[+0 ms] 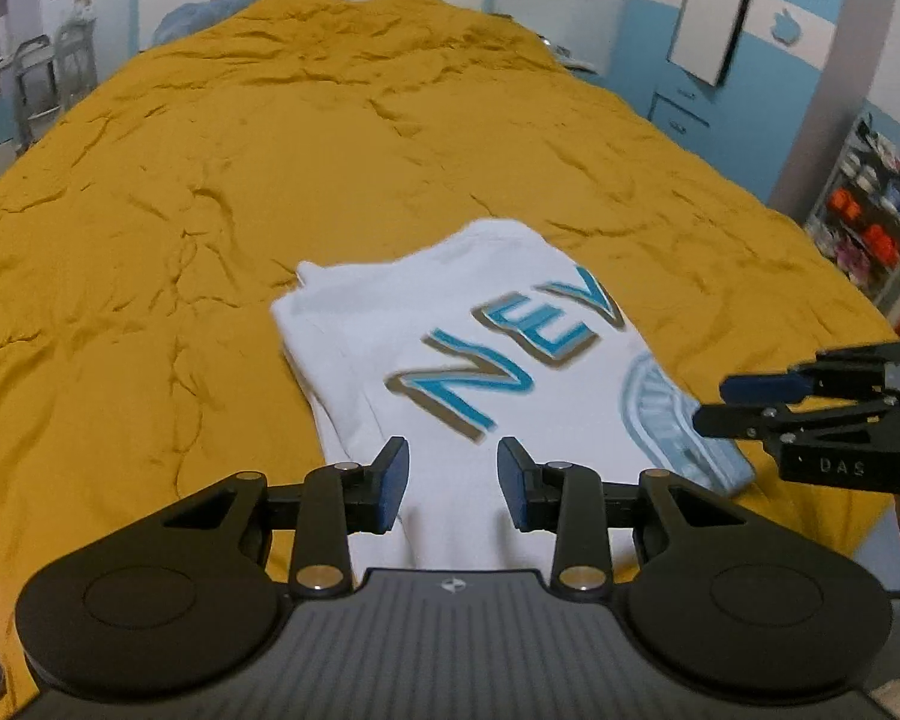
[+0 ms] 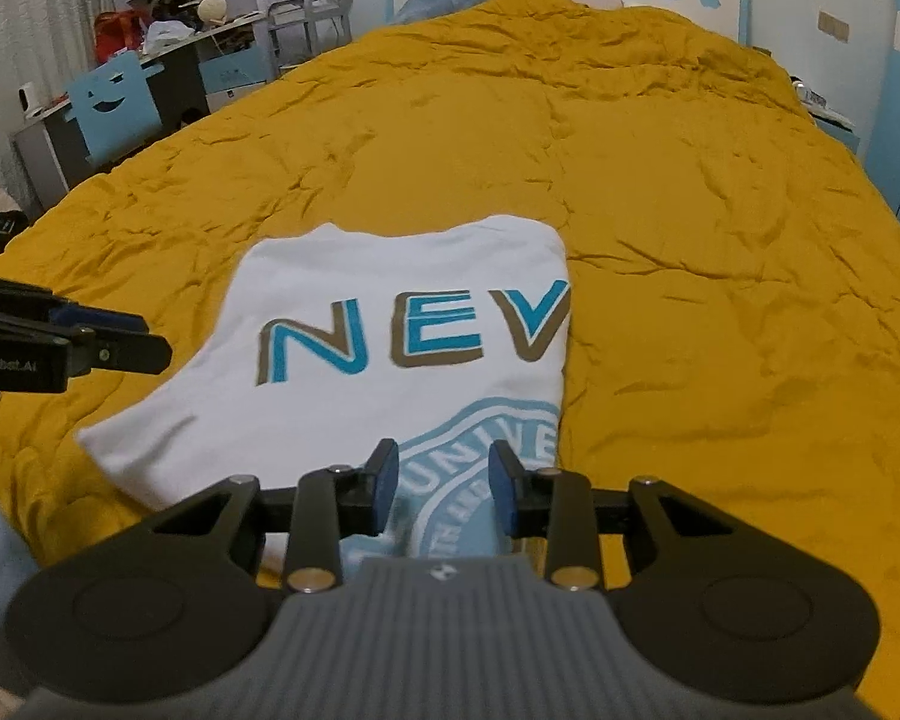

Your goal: Fold small clothes

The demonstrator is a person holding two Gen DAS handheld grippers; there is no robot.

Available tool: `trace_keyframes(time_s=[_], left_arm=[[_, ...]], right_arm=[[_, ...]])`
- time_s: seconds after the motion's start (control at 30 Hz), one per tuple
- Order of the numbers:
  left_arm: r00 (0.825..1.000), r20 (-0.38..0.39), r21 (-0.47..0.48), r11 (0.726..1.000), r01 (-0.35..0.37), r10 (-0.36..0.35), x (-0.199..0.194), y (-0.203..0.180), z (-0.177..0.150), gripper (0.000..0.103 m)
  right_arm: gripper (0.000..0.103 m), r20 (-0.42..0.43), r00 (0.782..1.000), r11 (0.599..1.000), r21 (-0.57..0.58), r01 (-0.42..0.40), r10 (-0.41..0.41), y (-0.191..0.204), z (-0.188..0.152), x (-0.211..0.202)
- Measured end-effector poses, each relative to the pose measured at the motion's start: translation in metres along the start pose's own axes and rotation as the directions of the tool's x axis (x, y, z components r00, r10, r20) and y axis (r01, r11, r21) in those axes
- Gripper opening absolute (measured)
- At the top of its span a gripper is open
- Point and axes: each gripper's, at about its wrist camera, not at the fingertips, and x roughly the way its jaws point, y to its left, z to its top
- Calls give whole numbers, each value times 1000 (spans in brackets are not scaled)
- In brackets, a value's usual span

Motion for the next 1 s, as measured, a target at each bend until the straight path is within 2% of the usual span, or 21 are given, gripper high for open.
trace_keyframes(time_s=[0.1,0.23,0.43,0.57,0.77,1.0], left_arm=[[1000,-27,22,1000,9,-8,-2,-6,-11,41],[997,-80,40,999,-10,13,6,-9,-28,41],[991,-135,-43,999,-10,4,26,7,-48,38],[988,-154,-54,998,-16,8,44,11,-61,38],[989,-148,-62,998,-29,19,64,13,-73,38],[993,-115,-57,998,-38,31,60,10,-78,38]], right_arm=[[35,-5,1000,1000,-19,-2,2,7,-9,-8],[35,-45,999,1000,-15,5,-5,7,-26,-6],[35,-91,996,1000,13,6,-5,1,-48,13],[35,-118,993,1000,29,0,4,-1,-59,28],[35,-128,991,999,46,-26,32,-8,-66,46],[35,-108,993,998,41,-39,43,-10,-71,51]])
